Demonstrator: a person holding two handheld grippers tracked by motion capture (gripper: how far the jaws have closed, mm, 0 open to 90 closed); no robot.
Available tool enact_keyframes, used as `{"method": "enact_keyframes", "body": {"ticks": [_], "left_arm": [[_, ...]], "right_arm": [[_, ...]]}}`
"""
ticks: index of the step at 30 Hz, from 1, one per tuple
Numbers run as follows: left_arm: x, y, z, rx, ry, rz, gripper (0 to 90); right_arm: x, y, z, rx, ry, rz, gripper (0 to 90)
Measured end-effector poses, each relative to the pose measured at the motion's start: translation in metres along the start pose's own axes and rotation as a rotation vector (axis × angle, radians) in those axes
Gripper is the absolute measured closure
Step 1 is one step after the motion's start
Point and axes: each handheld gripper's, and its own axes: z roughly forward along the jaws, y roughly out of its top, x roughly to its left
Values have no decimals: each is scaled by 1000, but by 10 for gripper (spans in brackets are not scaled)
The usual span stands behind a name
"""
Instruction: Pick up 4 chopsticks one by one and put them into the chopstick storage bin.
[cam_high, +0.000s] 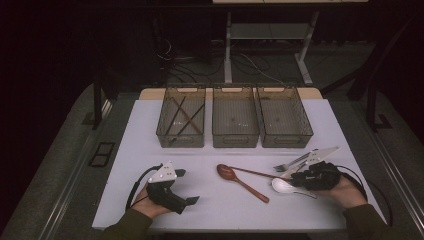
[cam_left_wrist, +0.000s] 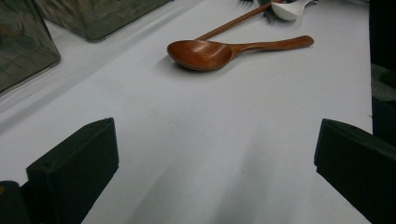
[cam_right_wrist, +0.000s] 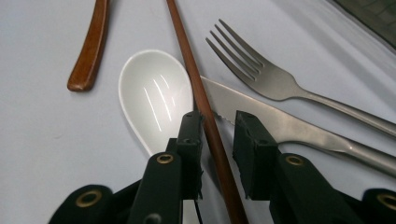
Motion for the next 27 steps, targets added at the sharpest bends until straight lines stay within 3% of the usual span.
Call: {"method": "enact_keyframes", "body": {"ticks": [6, 15, 27], "left_arm": [[0, 0, 0, 0, -1, 0, 0], [0, 0, 0, 0, -1, 1, 0], [0, 0, 0, 0, -2, 2, 0]], "right_arm": [[-4, -2, 3, 25, 8, -5, 740], [-5, -2, 3, 27, 0, -29, 823], [-3, 1, -3, 16, 24, -49, 836]]}}
